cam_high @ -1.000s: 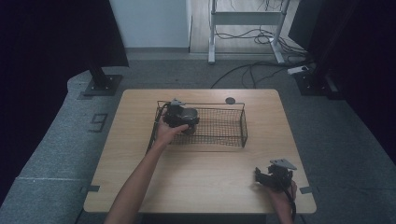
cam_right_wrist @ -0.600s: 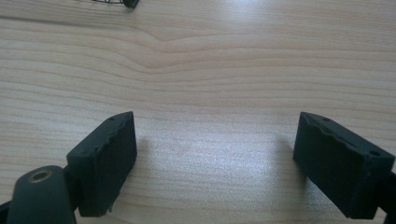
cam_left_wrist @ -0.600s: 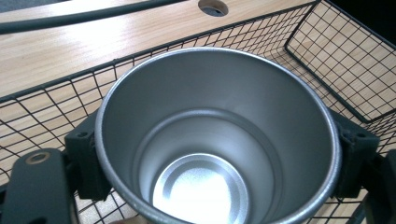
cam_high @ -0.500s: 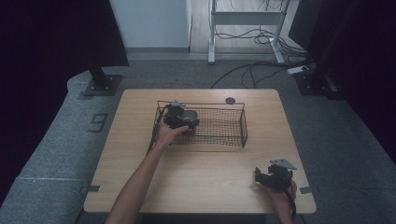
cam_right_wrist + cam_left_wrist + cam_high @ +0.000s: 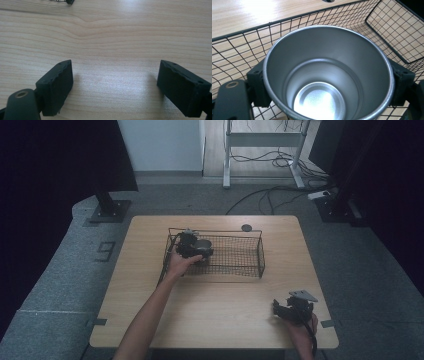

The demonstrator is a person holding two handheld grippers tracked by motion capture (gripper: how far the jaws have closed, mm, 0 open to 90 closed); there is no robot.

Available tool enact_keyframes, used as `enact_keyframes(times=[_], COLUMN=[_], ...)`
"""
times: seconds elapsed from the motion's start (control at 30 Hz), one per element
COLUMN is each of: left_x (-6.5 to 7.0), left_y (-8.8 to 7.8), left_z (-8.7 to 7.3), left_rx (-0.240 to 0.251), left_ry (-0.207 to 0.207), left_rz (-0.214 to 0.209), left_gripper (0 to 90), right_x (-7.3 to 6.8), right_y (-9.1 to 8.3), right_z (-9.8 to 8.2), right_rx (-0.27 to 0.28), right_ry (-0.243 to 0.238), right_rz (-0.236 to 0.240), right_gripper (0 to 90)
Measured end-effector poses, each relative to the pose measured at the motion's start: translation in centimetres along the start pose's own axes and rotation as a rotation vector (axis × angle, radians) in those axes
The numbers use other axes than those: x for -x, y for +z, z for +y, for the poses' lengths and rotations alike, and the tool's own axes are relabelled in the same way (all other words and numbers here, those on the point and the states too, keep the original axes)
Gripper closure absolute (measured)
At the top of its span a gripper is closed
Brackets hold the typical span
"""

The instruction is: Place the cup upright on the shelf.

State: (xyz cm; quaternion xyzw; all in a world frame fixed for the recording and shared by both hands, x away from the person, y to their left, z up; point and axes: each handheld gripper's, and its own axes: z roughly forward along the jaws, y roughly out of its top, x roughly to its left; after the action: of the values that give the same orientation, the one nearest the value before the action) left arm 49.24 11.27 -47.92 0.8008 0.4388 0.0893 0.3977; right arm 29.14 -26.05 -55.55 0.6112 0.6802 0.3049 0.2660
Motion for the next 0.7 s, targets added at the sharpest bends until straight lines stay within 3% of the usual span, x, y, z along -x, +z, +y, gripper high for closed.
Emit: enact_keyframes(times=[0.7], left_x=[0.00], left_y=[0.81], left_z=[-0.28], left_rx=[-0.077], left_ry=[-0.015], left_rz=[0.035], left_gripper=[15.7], right_x=[0.00], right_y=[0.00], right_z=[0.00], right_rx=[0.000], right_ry=[0.000], right_rz=[0.000], right_gripper=[13.2])
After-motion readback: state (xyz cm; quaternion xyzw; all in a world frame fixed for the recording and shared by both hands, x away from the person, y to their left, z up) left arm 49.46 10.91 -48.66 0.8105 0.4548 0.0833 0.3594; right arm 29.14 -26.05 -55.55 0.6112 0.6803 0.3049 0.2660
